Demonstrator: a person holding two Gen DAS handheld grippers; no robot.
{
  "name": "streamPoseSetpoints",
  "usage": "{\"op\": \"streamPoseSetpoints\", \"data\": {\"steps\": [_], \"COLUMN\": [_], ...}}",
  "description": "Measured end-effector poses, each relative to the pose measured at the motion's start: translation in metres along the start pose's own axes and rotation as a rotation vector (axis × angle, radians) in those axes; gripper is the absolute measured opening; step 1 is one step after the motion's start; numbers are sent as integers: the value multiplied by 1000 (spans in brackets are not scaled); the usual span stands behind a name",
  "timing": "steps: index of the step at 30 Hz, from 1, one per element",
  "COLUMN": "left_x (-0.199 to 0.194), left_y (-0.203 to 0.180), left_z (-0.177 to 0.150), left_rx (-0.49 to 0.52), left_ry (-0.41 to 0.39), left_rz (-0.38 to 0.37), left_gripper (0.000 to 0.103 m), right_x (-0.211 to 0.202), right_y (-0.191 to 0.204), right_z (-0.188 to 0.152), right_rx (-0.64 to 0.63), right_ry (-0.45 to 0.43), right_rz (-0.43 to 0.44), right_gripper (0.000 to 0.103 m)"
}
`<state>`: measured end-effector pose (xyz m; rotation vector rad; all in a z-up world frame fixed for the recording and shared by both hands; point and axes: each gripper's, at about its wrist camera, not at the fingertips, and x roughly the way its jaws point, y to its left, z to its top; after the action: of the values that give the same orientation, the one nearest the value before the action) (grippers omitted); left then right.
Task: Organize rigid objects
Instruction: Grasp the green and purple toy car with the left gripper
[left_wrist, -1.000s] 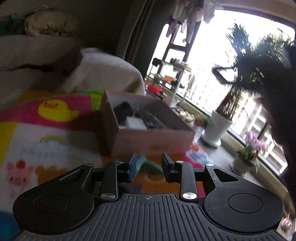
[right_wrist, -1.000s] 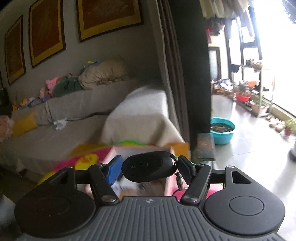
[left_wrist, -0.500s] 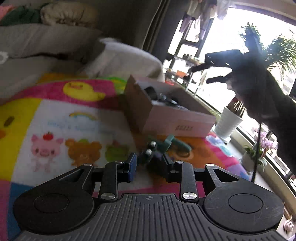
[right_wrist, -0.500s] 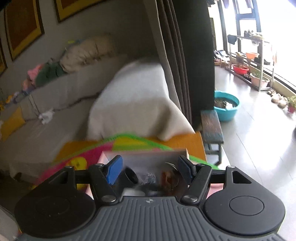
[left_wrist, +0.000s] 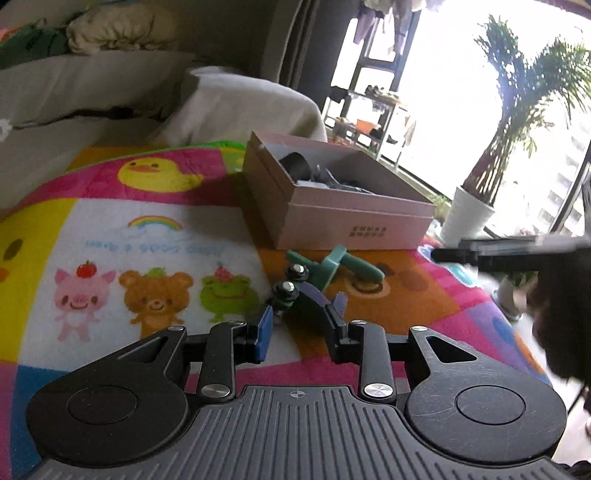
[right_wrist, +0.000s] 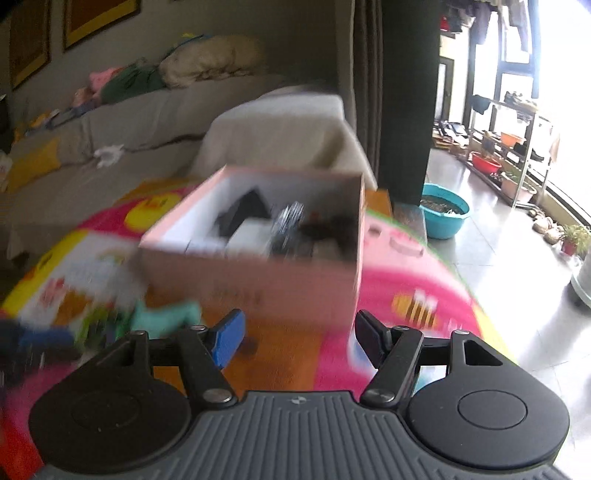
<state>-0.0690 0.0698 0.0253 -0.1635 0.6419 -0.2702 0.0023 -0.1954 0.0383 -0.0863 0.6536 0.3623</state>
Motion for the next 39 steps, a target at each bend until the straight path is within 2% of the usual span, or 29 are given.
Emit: {"op": "streamPoseSetpoints", "data": {"steps": [4, 9, 11, 19, 30, 35, 39], "left_x": [1, 4, 7, 22, 27, 21, 15], "left_y": [-13, -31, -37, -46, -35, -21, -7], "left_z": [5, 11, 12, 15, 16, 16, 17], "left_rx": [33, 95, 104, 104, 87, 78, 51], "left_ry": [3, 6, 15, 50, 74, 61, 52], "left_rz": [6, 24, 31, 64, 126, 169, 201], "left_gripper": [33, 33, 33, 33, 33, 35, 34], "right_x": [-4, 7, 6, 7, 7, 11, 18], "right_y": [6, 6, 3, 0, 0, 10, 25], "right_z": [-30, -49, -50, -50, -49, -46, -33], "right_rx": [-13, 8, 24, 39, 43, -12, -37], "right_ry": [-8, 27, 15, 19, 21, 45, 63], "right_rz": [-14, 9, 24, 34, 40, 32, 125], "right_gripper": [67, 67, 71, 72, 73, 80, 80]}}
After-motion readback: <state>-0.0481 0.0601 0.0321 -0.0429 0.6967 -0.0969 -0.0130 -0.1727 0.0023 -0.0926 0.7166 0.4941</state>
